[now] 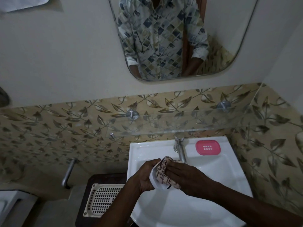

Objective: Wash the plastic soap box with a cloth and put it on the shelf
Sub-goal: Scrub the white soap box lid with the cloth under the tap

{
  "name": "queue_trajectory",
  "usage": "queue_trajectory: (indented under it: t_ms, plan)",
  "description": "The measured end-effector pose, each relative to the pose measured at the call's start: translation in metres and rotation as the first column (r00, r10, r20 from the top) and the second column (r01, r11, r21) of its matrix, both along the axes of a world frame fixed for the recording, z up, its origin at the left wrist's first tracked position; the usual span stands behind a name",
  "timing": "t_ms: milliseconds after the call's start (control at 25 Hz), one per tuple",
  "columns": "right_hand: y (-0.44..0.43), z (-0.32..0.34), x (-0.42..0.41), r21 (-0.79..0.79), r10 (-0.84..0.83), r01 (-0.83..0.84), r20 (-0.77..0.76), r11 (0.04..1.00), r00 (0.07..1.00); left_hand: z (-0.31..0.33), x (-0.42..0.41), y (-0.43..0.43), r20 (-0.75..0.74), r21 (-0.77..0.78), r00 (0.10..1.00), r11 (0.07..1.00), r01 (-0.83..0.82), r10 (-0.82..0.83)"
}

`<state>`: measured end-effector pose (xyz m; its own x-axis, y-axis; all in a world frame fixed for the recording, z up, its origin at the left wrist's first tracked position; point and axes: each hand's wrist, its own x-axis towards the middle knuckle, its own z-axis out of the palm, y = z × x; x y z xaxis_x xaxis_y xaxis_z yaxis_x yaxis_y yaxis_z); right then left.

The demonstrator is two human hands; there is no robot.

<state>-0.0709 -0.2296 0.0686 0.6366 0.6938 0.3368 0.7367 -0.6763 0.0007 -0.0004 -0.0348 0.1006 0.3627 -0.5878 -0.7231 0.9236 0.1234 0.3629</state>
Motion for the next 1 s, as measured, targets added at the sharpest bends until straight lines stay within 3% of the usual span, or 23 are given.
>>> queue_trajectory:
  t_ms: [120,200,240,280,360,440,480,520,600,720,800,880,920,960,1000]
  plan:
    - [0.010,0.006,-0.018,0.216,0.018,0.013,-0.144,0.976,0.989,-0.006,-0.006,-0.004,0.033,0.081,0.999,0.996,0.023,-0.025]
    - [0.020,0.016,-0.024,0.340,-0.090,0.202,-0.316,0.919,0.944,-0.005,-0.012,-0.014,0.067,0.153,0.997,0.987,-0.054,0.044]
    - [0.027,0.022,-0.027,0.400,-0.143,0.349,-0.460,0.848,0.876,-0.005,-0.016,-0.019,0.080,0.201,0.992,0.973,-0.111,0.096]
    - [0.033,0.031,-0.027,0.461,-0.145,0.506,-0.619,0.729,0.772,-0.005,-0.020,-0.025,0.104,0.237,0.984,0.957,-0.168,0.148]
    - [0.036,0.043,-0.021,0.506,0.088,0.784,-0.855,0.360,0.512,-0.013,-0.028,-0.032,0.337,0.253,0.916,0.917,-0.308,0.215]
    - [0.036,0.050,-0.010,0.384,0.432,0.923,-0.829,-0.021,0.354,-0.018,-0.038,-0.033,0.696,0.087,0.674,0.903,-0.421,0.247]
    - [0.036,0.055,-0.006,0.317,0.537,0.939,-0.773,-0.132,0.337,-0.022,-0.041,-0.033,0.800,-0.011,0.549,0.920,-0.392,0.243]
    - [0.035,0.059,-0.002,0.297,0.579,0.942,-0.744,-0.159,0.332,-0.024,-0.043,-0.033,0.828,-0.070,0.506,0.940,-0.333,0.240]
    - [0.033,0.062,0.002,0.406,0.495,0.914,-0.792,-0.012,0.358,-0.028,-0.043,-0.032,0.873,-0.047,0.463,0.970,-0.239,0.156]
    - [0.015,0.059,0.007,0.544,0.182,0.790,-0.839,0.284,0.513,-0.026,-0.036,-0.026,0.871,0.029,0.491,0.992,-0.120,0.034]
    - [-0.001,0.054,0.013,0.600,-0.013,0.562,-0.677,0.569,0.736,-0.016,-0.021,-0.017,0.674,-0.050,0.710,0.971,-0.233,0.205]
    - [-0.005,0.049,0.019,0.389,-0.112,0.220,-0.282,0.894,0.953,0.005,0.005,-0.019,0.295,-0.059,0.931,0.976,-0.208,0.216]
    - [0.000,0.044,0.017,0.238,-0.100,0.136,-0.157,0.962,0.983,0.015,0.013,-0.021,0.159,-0.076,0.973,0.985,-0.156,0.166]
    - [0.005,0.040,0.014,0.184,-0.104,0.126,-0.127,0.975,0.986,0.017,0.018,-0.024,0.117,-0.061,0.982,0.989,-0.138,0.145]
    - [0.010,0.036,0.012,0.235,-0.123,0.158,-0.158,0.959,0.980,0.019,0.018,-0.031,0.150,-0.003,0.976,0.987,-0.160,0.158]
